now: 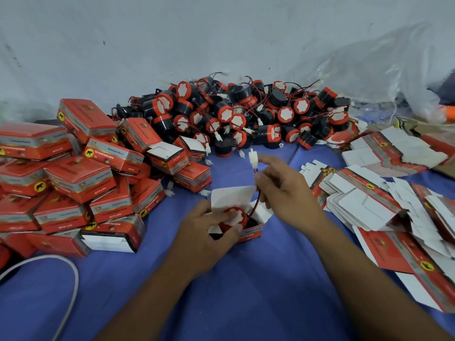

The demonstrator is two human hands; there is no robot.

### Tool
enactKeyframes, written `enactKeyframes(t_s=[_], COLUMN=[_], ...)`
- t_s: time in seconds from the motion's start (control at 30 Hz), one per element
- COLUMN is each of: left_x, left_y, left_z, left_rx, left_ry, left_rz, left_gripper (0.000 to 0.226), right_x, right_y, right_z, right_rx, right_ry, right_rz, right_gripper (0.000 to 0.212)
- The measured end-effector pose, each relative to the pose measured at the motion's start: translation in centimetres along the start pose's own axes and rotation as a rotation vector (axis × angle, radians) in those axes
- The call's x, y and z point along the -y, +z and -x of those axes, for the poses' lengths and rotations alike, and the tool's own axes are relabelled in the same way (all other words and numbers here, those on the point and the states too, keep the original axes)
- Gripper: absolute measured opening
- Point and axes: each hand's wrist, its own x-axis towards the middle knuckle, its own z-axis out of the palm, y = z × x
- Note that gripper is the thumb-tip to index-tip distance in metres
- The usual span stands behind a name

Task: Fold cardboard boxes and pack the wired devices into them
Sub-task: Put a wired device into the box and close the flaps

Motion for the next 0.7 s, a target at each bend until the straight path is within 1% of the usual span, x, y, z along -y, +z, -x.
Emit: enactKeyframes(t_s=[0.07, 0.17, 0.23, 0.3, 0.33, 0.4, 0.47, 0.53, 0.63, 0.7], left_x=[-0.3, -0.3, -0.4, -0.7, -0.9, -1.1, -1.2, -1.2, -1.1, -1.1], left_y=[0.3, 0.7, 0.8, 0.8, 0.9, 1.0, 1.3, 1.4, 1.6, 1.6], left_z=[-0.1, -0.3, -0.4, -0.6, -0.6, -0.6, -0.3, 0.0, 0.1, 0.1], left_rx=[-0.023, -0.042, -0.074, -0.116, -0.125, -0.128, -0.126, -0.125, -0.131, -0.135], left_ry=[-0.024, -0.128, -0.219, -0.264, -0.271, -0.282, -0.319, -0.344, -0.334, -0.343], left_rz=[0.017, 0.041, 0.074, 0.093, 0.096, 0.117, 0.143, 0.140, 0.118, 0.123], left_gripper=[0.036, 0.024, 0.019, 0.021, 0.017, 0.006, 0.011, 0.019, 0.023, 0.023], right_x=[0.1, 0.7, 1.1, 1.5, 1.6, 1.7, 1.6, 1.5, 1.2, 0.8], right_y=[-0.4, -0.8, -0.9, -0.8, -0.8, -1.0, -1.3, -1.5, -1.4, -0.8], right_z=[0.1, 0.2, 0.4, 0.5, 0.5, 0.6, 0.6, 0.5, 0.4, 0.6], right_rx=[0.027, 0.014, 0.016, 0.025, 0.028, 0.038, 0.042, 0.060, 0.129, 0.170], right_ry=[-0.034, -0.103, -0.152, -0.204, -0.228, -0.237, -0.199, -0.150, -0.072, -0.087], right_rz=[-0.043, -0.038, -0.060, -0.080, -0.049, 0.030, 0.030, 0.041, 0.137, 0.252], right_gripper=[0.034, 0.033, 0.044, 0.056, 0.057, 0.047, 0.029, 0.016, 0.014, 0.017])
